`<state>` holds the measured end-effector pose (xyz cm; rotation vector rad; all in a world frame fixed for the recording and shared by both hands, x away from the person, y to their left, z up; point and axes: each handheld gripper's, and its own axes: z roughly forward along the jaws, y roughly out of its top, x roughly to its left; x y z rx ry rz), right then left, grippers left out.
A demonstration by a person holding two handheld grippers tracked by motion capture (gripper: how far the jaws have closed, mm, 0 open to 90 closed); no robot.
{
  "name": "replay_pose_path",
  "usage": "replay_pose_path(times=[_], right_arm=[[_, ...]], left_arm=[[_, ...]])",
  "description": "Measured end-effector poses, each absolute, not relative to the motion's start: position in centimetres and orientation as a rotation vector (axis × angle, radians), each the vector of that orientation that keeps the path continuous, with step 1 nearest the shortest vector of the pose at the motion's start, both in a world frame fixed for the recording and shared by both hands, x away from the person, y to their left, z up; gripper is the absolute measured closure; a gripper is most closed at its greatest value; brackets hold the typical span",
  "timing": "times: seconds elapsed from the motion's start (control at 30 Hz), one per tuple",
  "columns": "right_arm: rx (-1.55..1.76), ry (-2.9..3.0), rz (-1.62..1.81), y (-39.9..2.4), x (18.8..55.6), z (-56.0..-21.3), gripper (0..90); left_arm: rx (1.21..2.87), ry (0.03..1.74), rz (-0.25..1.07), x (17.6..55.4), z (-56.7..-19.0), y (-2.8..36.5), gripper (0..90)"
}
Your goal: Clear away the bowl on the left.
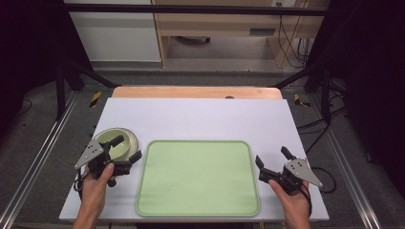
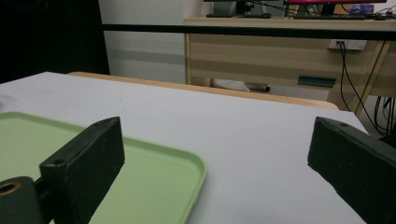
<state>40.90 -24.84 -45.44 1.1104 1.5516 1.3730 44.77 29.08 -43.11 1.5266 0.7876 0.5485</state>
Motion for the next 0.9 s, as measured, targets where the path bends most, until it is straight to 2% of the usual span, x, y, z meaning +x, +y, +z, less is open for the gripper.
replay_pose_path(times=[0.4,0.6,0.77,0.9], right_arm=[[1.105,1.575,1.383,-24.7,40.7,-45.3,2.8],[1.106,1.58,1.38,-24.5,41.0,-45.5,2.9],[1.096,1.591,1.376,-24.3,41.0,-45.5,3.0],[1.096,1.586,1.38,-24.3,41.0,-45.4,3.0]], left_arm=[[1.517,0.856,0.704,44.1,-40.1,33.0,2.4],[1.557,0.873,0.745,44.1,-39.5,33.7,2.8],[1.614,0.866,0.751,45.3,-37.9,33.9,2.9],[1.608,0.888,0.749,48.0,-36.7,34.0,3.4]])
